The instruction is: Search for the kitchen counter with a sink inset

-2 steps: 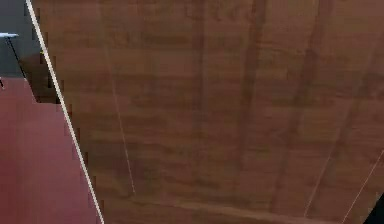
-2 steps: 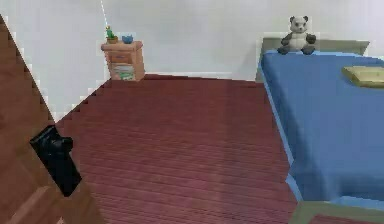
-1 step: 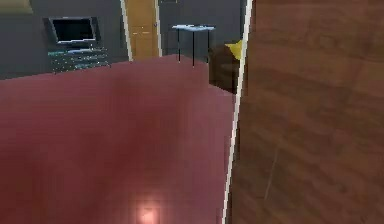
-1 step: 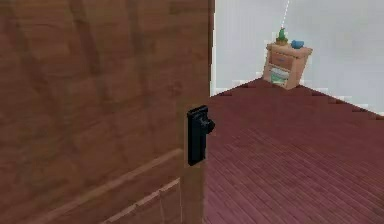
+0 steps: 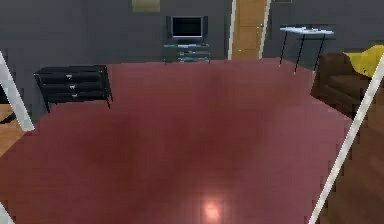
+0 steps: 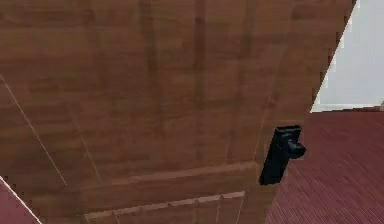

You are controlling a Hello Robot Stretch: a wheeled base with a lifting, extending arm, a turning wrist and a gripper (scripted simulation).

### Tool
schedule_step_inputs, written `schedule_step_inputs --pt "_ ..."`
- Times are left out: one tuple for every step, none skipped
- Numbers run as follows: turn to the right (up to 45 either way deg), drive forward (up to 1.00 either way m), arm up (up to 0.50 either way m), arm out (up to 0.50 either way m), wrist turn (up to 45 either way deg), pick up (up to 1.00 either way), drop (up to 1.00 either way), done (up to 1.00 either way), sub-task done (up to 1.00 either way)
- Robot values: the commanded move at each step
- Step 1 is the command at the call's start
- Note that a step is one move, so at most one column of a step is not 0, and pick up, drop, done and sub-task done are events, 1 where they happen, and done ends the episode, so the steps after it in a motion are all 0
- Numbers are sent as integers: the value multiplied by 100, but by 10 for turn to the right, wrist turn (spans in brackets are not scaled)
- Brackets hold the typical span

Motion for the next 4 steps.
schedule_step_inputs --pt "0 30 0 0 0 0 0 0 0" --pt "-90 0 0 0 0 0 0 0 0" --pt "0 45 0 0 0 0 0 0 0" --pt "-450 0 0 0 0 0 0 0 0"
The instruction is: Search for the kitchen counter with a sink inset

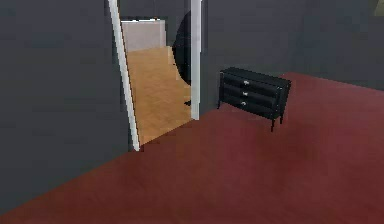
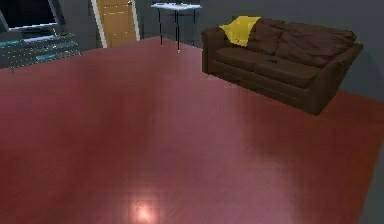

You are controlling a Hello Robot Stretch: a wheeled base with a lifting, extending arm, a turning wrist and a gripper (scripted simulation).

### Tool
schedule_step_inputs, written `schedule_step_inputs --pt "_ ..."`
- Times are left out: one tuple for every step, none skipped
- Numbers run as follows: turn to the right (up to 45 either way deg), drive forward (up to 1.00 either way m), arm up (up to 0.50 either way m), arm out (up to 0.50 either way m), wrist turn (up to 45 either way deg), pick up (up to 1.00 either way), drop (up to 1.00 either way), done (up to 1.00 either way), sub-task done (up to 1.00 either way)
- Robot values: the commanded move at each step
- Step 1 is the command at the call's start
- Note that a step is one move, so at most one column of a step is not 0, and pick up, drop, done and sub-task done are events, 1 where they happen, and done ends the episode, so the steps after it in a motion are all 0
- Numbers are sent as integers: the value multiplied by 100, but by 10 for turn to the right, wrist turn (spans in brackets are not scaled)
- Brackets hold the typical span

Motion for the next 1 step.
schedule_step_inputs --pt "-30 0 0 0 0 0 0 0 0"
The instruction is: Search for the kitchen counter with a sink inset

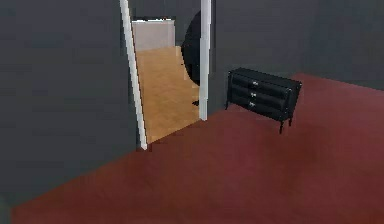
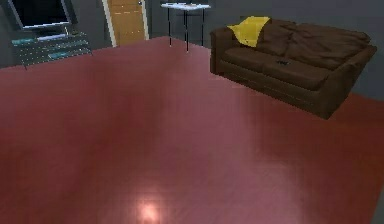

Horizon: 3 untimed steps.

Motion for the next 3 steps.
schedule_step_inputs --pt "0 5 0 0 0 0 0 0 0" --pt "150 0 0 0 0 0 0 0 0" --pt "0 35 0 0 0 0 0 0 0"
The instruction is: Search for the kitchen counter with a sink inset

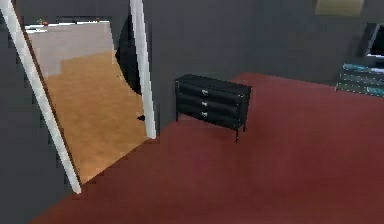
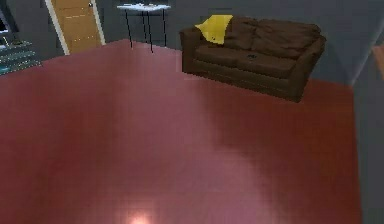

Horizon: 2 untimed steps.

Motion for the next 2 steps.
schedule_step_inputs --pt "-150 0 0 0 0 0 0 0 0" --pt "0 100 0 0 0 0 0 0 0"
